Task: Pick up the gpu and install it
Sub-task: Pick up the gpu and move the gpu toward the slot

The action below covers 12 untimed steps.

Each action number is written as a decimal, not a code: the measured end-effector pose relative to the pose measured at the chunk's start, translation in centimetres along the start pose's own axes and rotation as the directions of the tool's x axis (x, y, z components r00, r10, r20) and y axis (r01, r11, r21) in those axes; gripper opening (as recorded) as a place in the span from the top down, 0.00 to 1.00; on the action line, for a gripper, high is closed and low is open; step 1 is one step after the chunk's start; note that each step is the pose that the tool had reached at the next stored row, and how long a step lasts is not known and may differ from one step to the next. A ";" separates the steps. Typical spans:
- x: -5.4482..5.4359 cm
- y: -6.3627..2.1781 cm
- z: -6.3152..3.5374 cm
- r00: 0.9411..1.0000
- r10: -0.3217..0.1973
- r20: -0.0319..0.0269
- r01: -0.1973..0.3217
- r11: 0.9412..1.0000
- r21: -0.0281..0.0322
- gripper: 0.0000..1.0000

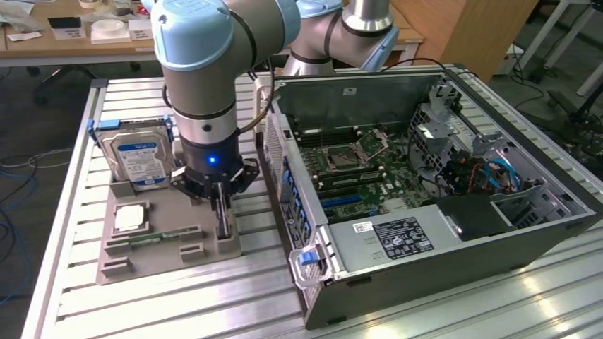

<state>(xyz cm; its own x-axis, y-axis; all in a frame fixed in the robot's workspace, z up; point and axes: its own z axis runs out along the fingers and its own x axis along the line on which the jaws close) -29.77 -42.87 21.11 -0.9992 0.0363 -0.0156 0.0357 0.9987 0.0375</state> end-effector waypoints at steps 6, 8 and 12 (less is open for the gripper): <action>0.0 0.07 -1.94 1.000 0.000 0.000 0.000 1.000 0.000 0.72; 0.0 0.11 -2.84 1.000 0.000 0.000 0.000 1.000 0.000 0.72; -0.1 0.18 -4.67 1.000 0.000 0.000 0.000 1.000 0.000 0.72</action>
<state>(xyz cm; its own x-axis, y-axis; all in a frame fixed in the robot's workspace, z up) -29.77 -42.86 25.78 -0.9992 0.0364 -0.0154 0.0358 0.9987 0.0376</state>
